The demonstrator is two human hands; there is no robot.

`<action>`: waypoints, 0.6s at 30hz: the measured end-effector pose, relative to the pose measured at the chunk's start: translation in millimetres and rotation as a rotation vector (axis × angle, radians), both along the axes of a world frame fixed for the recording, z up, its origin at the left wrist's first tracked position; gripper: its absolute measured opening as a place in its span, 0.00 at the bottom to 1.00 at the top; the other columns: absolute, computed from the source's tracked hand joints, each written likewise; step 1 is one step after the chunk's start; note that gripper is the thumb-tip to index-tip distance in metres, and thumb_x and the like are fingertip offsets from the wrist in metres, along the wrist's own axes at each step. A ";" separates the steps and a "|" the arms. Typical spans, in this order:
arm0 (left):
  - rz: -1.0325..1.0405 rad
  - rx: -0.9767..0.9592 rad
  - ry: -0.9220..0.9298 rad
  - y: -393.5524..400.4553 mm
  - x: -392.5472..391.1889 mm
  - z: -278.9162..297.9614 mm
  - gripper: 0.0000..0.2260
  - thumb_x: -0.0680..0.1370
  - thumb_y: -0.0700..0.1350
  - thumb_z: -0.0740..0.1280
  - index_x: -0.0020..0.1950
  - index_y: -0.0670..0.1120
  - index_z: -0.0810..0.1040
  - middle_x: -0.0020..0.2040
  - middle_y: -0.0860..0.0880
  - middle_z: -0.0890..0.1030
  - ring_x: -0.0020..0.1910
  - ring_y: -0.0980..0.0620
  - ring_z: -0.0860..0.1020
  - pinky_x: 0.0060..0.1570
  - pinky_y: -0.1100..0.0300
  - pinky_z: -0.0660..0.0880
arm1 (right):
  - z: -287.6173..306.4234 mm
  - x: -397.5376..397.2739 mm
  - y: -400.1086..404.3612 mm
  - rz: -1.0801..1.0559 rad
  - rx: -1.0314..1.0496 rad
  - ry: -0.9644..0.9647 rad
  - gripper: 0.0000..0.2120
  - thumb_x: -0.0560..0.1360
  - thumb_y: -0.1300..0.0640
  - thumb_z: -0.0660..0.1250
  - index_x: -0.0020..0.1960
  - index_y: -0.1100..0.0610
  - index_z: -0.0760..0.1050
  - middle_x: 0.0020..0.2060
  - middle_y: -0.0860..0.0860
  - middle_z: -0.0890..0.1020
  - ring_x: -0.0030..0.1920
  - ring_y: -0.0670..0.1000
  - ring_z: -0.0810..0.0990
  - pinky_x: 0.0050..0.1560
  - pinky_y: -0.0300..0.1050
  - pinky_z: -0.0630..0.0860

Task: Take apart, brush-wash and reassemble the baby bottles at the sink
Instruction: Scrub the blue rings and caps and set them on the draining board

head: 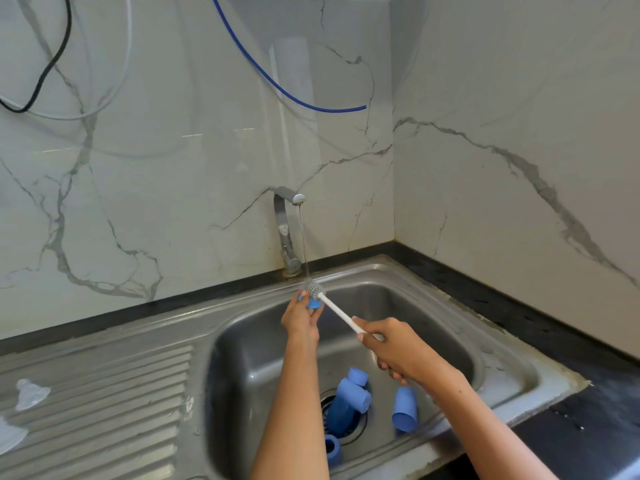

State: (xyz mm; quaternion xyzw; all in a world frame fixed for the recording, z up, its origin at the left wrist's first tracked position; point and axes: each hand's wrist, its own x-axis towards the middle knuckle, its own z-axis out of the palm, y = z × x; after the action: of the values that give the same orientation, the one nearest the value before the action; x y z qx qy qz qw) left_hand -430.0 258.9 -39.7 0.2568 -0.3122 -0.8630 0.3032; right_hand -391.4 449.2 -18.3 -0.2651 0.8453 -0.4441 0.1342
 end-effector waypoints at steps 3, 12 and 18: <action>-0.056 -0.077 -0.007 6.3 -3.5 0.1 0.16 0.78 0.32 0.63 0.67 0.34 0.72 0.61 0.36 0.76 0.54 0.43 0.77 0.55 0.49 0.75 | 1.6 0.9 -8.6 -0.045 0.004 0.085 0.20 0.82 0.54 0.57 0.74 0.45 0.65 0.32 0.48 0.71 0.25 0.45 0.66 0.21 0.36 0.66; 0.037 0.030 0.021 -6.4 -1.7 2.1 0.16 0.79 0.33 0.62 0.67 0.34 0.71 0.64 0.35 0.75 0.62 0.40 0.75 0.57 0.48 0.74 | 2.8 5.4 4.6 -0.001 -0.003 -0.016 0.19 0.81 0.53 0.59 0.71 0.43 0.69 0.28 0.49 0.71 0.18 0.42 0.64 0.21 0.37 0.65; -0.032 -0.207 -0.051 13.6 -8.7 -2.7 0.15 0.78 0.33 0.65 0.65 0.35 0.74 0.62 0.36 0.76 0.53 0.44 0.76 0.54 0.49 0.76 | -1.2 -2.4 -18.2 -0.108 0.086 0.157 0.21 0.83 0.54 0.56 0.75 0.48 0.63 0.35 0.47 0.69 0.28 0.45 0.66 0.26 0.36 0.65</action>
State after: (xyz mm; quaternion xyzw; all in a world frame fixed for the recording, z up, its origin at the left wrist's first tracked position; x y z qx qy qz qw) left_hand -438.7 272.6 -42.4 0.2410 -0.4116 -0.8239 0.3060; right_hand -393.8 431.0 -19.5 -0.2473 0.8845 -0.3918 0.0549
